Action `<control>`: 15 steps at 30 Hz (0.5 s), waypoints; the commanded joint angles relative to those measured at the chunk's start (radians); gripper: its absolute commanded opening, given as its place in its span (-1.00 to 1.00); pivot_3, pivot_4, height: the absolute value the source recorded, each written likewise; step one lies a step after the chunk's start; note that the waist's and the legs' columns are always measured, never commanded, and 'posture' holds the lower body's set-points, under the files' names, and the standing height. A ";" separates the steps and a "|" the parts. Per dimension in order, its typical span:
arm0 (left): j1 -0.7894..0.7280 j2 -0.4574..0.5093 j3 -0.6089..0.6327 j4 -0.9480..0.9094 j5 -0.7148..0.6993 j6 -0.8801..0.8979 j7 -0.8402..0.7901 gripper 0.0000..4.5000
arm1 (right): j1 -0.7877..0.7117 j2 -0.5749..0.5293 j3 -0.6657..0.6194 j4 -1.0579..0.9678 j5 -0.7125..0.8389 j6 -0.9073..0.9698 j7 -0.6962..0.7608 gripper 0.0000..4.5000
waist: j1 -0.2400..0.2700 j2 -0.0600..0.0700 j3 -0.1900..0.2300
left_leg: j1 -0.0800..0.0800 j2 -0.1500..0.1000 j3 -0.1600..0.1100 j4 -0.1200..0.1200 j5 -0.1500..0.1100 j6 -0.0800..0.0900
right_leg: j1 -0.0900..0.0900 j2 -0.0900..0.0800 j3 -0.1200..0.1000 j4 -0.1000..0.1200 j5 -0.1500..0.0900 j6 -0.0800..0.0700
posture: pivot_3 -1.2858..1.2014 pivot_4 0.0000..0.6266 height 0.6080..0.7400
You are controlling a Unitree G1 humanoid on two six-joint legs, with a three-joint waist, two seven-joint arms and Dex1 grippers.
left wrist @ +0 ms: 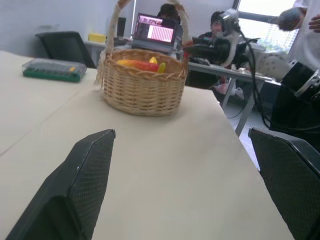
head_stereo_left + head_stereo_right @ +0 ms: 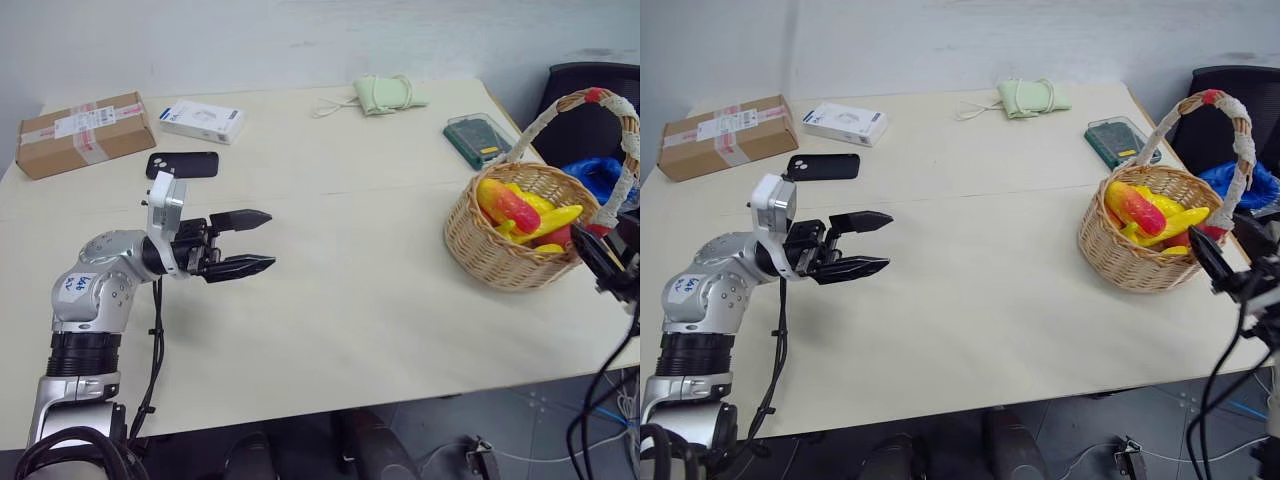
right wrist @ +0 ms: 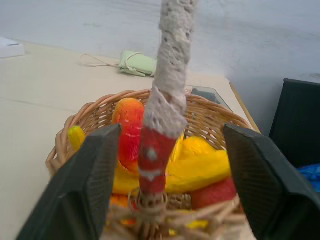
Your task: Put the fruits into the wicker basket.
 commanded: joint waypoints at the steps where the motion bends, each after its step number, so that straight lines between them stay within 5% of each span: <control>1: 0.047 0.032 0.007 -0.007 0.046 -0.060 -0.010 1.00 | 0.119 -0.040 -0.139 -0.087 0.071 0.011 0.086 0.98 | 0.003 0.000 0.000 | 0.000 0.000 0.000 0.000 0.000 0.000 | 0.001 0.000 0.000 0.000 0.000 0.000 | 0.03 -0.52 1.00; 6: 0.097 0.079 0.039 0.011 0.103 -0.130 0.007 1.00 | 0.322 -0.026 -0.215 -0.163 0.128 -0.009 0.250 0.98 | 0.004 0.000 0.000 | 0.003 0.001 -0.004 -0.002 0.000 0.001 | 0.009 0.001 -0.004 -0.009 0.000 0.000 | 0.03 -0.52 1.00; 10: 0.212 0.133 0.078 -0.043 0.116 -0.139 0.008 1.00 | 0.474 0.020 -0.020 -0.285 0.041 -0.125 0.428 0.98 | -0.001 -0.002 -0.001 | 0.004 0.001 -0.004 -0.003 -0.004 0.007 | 0.012 0.000 -0.003 -0.011 0.001 0.002 | 0.03 -0.52 1.00; 15: 0.370 0.169 0.110 -0.037 0.201 -0.258 0.038 1.00 | 0.350 0.033 0.276 -0.229 -0.128 -0.271 0.453 0.98 | -0.007 -0.003 0.000 | 0.011 0.002 -0.001 -0.010 -0.003 0.007 | 0.014 -0.003 -0.002 -0.011 0.001 0.002 | 0.03 -0.52 1.00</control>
